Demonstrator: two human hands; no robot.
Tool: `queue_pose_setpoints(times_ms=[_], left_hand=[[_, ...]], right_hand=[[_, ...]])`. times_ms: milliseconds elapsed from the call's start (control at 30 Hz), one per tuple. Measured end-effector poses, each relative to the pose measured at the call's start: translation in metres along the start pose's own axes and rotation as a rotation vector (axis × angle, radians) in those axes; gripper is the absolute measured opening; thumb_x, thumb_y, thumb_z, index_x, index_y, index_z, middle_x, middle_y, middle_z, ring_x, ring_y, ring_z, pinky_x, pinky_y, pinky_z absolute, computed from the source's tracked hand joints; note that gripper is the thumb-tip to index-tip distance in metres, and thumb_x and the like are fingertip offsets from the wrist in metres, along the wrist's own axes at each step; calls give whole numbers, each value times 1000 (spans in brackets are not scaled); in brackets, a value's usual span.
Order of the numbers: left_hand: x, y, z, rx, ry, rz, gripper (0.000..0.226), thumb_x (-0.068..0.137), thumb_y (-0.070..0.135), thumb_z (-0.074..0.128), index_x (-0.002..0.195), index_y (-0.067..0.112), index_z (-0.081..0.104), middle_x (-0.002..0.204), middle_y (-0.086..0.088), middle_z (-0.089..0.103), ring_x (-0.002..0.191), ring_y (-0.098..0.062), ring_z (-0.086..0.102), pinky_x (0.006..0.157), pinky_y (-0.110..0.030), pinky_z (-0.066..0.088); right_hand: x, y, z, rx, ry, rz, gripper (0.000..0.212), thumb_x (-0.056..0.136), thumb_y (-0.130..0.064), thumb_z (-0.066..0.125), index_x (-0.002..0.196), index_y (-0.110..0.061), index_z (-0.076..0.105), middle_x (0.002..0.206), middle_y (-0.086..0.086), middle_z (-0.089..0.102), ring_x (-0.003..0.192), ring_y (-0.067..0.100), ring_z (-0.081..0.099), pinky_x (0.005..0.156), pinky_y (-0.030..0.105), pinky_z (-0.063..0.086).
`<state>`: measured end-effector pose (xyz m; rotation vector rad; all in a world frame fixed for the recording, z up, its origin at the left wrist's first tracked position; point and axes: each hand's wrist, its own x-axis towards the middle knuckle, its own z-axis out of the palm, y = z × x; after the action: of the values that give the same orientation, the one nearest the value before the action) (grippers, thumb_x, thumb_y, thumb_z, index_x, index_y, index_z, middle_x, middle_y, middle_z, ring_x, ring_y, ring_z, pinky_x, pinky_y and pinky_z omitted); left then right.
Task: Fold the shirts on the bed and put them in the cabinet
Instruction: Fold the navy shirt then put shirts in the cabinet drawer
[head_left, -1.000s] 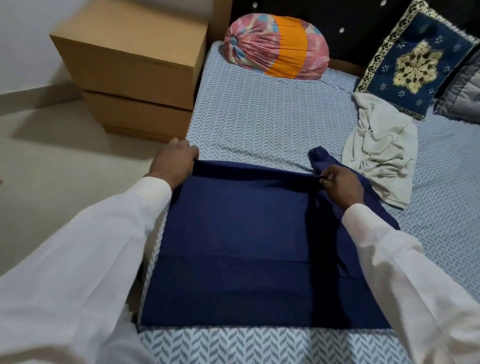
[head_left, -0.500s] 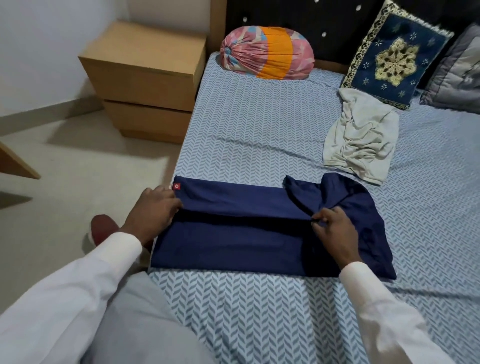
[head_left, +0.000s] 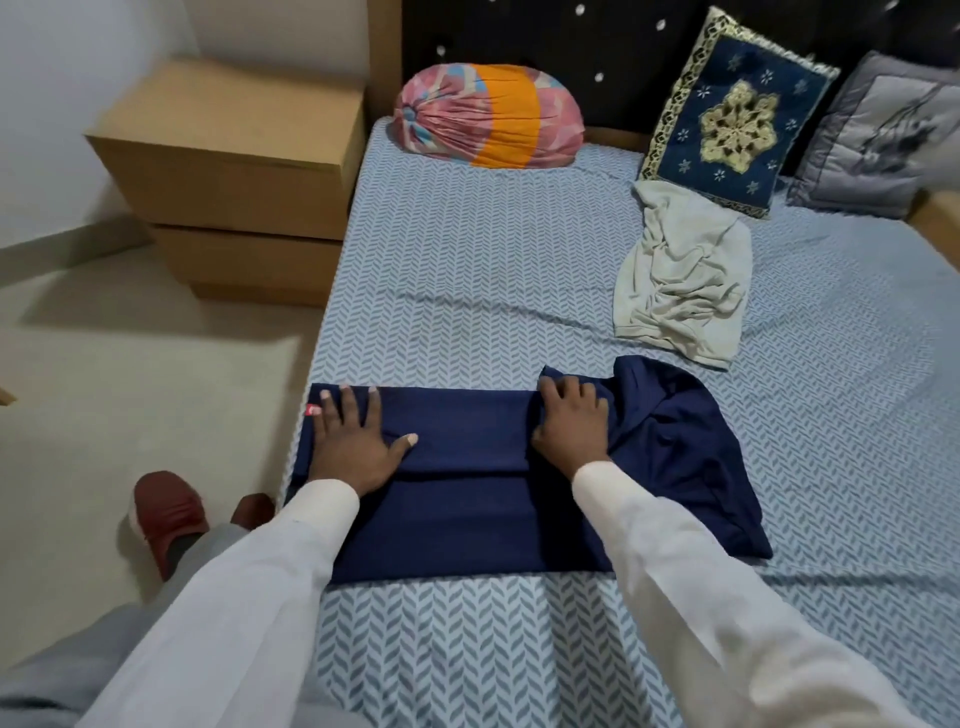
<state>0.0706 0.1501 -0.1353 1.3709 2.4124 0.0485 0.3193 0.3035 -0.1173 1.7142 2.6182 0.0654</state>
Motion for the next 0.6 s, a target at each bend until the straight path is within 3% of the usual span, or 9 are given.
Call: queue_pose_setpoints(times_ms=[100,167,233,333,400,467,533,600], left_hand=[[0,-10,15,33,79,16,96,86,82,12,158,22,-5,164,-16,-9,149,-40,-16,120,-52,-10],[-3,-11,18,43,127,30,100,80,84,4,159,23,-1,164,-16,-4,149,-39,-13,119,-50,-11],[-4,-11,19,58,145,29,101,78,84,0,159,23,1,165,-16,-2,149,-39,-11,118,-49,-13],[-4,-12,20,81,155,32,102,78,84,-1,159,21,4,164,-17,1,150,-40,-9,116,-46,-20],[-3,-12,22,90,161,37,102,78,84,0,159,21,4,164,-18,0,150,-39,-9,112,-42,-26],[-2,-13,20,104,129,24,101,78,82,0,159,22,2,164,-18,-2,150,-39,-10,114,-44,-23],[-4,-9,16,114,114,12,95,82,73,2,159,19,6,163,-21,2,150,-42,-6,118,-50,-14],[-10,5,13,93,156,74,86,85,58,10,157,12,21,160,-27,15,148,-47,7,119,-57,0]], right_hand=[[27,20,-5,-31,-110,182,64,82,-32,61,141,-21,36,134,14,49,121,37,46,96,47,36],[32,43,-16,21,-108,284,65,82,-29,62,141,-19,35,128,16,56,117,37,54,96,47,38],[20,65,-30,266,49,429,61,76,-23,62,133,-18,41,119,16,63,109,37,61,91,45,43],[-20,93,-42,841,312,818,59,80,-17,60,135,-19,39,125,17,63,112,39,61,90,40,46],[-50,107,-36,1060,405,1026,64,84,-18,61,141,-14,32,130,24,59,115,42,60,92,41,46],[-74,114,-25,1183,498,1127,64,84,-20,63,140,-13,32,128,21,58,111,38,60,91,39,45],[-91,125,-17,1164,561,1205,67,83,-21,67,141,-13,33,131,16,54,113,34,57,92,39,42],[-97,137,-19,921,546,1234,65,81,-27,68,138,-14,39,136,15,49,119,37,50,96,47,41]])
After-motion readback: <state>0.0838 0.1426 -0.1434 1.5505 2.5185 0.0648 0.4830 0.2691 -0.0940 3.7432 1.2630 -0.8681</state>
